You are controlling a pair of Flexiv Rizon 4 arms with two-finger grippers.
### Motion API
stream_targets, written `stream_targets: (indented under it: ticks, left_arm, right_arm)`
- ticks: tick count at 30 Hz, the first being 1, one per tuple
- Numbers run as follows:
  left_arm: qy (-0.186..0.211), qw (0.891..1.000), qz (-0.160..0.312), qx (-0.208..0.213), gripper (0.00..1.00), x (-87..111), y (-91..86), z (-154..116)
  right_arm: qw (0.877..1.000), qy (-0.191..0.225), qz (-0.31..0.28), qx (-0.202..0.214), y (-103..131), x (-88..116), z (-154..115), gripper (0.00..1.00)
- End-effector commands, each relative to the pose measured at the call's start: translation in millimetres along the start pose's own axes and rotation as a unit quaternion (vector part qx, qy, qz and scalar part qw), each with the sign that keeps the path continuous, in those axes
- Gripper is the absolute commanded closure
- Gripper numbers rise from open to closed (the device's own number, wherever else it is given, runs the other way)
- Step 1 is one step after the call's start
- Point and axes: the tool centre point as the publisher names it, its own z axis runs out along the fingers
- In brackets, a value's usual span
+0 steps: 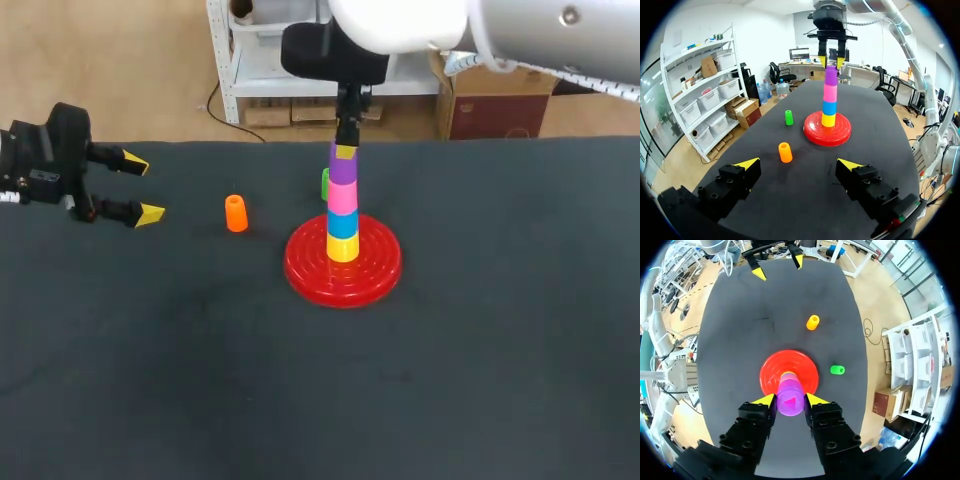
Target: Pick up and stack the cylinders on the red base in this order: pink,purple,orange,green
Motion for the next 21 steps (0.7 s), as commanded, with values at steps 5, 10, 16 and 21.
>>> stream_targets:
  ticks: [5, 10, 16, 21]
  left_arm:
    - [-0.003, 1.000, 0.001, -0.002, 0.00, 1.7, -1.5, 0]
    - [-0.003, 1.000, 0.001, -0.002, 0.00, 1.7, -1.5, 0]
    - [-0.003, 1.000, 0.001, -0.002, 0.00, 1.7, -1.5, 0]
    - [-0.003, 1.000, 0.001, -0.002, 0.00, 1.7, -1.5, 0]
  right_arm:
    - [1.000, -0.004, 0.004, -0.001, -10, 2, 7, 1.00]
    - [1.000, 0.004, 0.002, -0.018, -6, 4, 18, 1.00]
    - [0.999, 0.017, 0.002, -0.034, -6, 8, 26, 1.00]
    - [0.999, 0.006, 0.012, -0.030, -8, 12, 18, 0.00]
